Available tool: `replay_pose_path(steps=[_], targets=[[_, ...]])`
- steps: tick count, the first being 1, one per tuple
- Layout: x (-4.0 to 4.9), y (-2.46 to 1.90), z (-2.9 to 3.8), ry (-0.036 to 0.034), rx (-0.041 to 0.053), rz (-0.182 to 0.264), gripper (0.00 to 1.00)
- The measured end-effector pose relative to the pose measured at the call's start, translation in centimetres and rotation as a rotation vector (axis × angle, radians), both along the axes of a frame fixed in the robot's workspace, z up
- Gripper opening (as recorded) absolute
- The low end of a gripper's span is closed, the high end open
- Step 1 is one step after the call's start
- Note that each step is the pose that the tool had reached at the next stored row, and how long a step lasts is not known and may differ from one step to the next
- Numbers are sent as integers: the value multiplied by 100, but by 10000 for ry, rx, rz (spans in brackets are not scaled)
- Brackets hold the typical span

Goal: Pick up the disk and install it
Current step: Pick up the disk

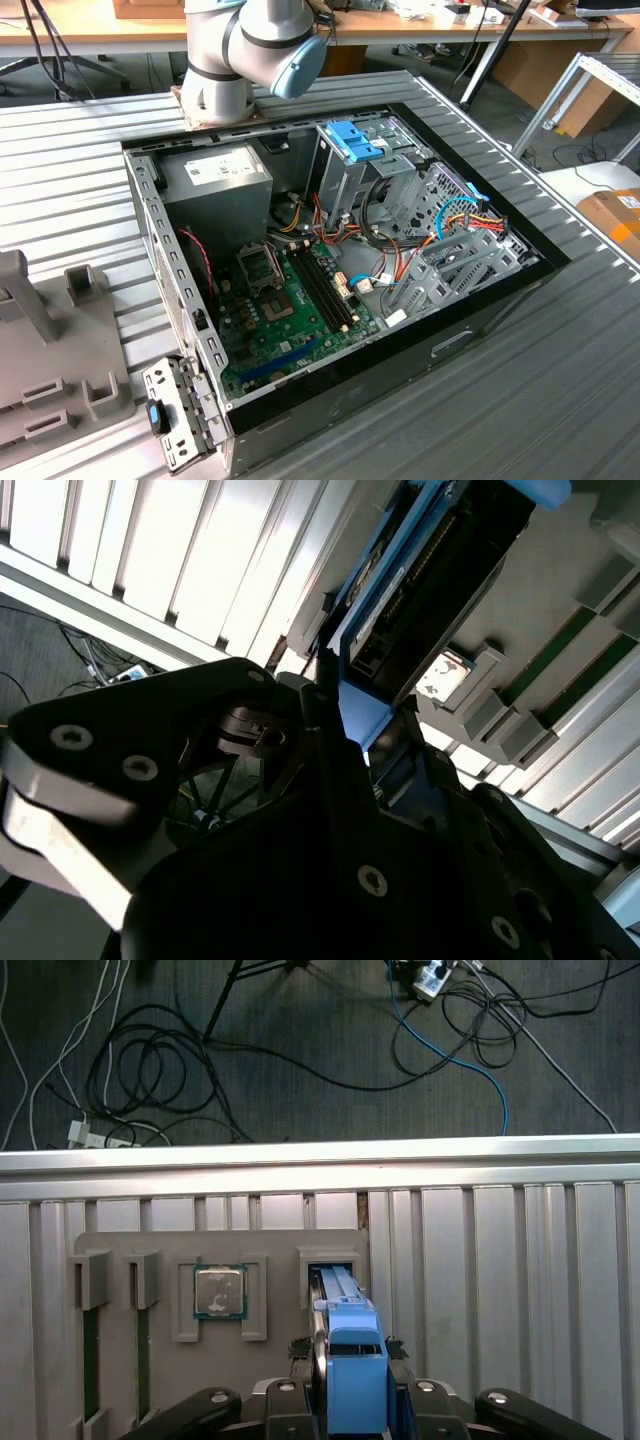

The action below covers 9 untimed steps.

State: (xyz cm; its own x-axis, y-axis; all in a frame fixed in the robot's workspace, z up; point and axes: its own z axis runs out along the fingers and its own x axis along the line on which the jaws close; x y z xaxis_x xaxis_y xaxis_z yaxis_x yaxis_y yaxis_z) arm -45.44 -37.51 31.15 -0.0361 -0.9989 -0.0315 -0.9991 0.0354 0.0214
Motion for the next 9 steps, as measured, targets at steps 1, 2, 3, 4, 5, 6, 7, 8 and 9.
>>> replay_pose_path(steps=[1, 2, 3, 4, 5, 6, 7, 8, 9], targets=[[0, 0, 0, 0, 0, 0, 37], [0, 0, 0, 0, 0, 0, 37], [0, 1, 0, 0, 0, 0, 37], [0, 1, 0, 0, 0, 0, 37], [0, 1, 0, 0, 0, 0, 37], [0, 1, 0, 0, 0, 0, 37], [0, 2, 0, 0, 0, 0, 37], [0, 2, 0, 0, 0, -1, 37], [0, 2, 0, 0, 0, -1, 37]])
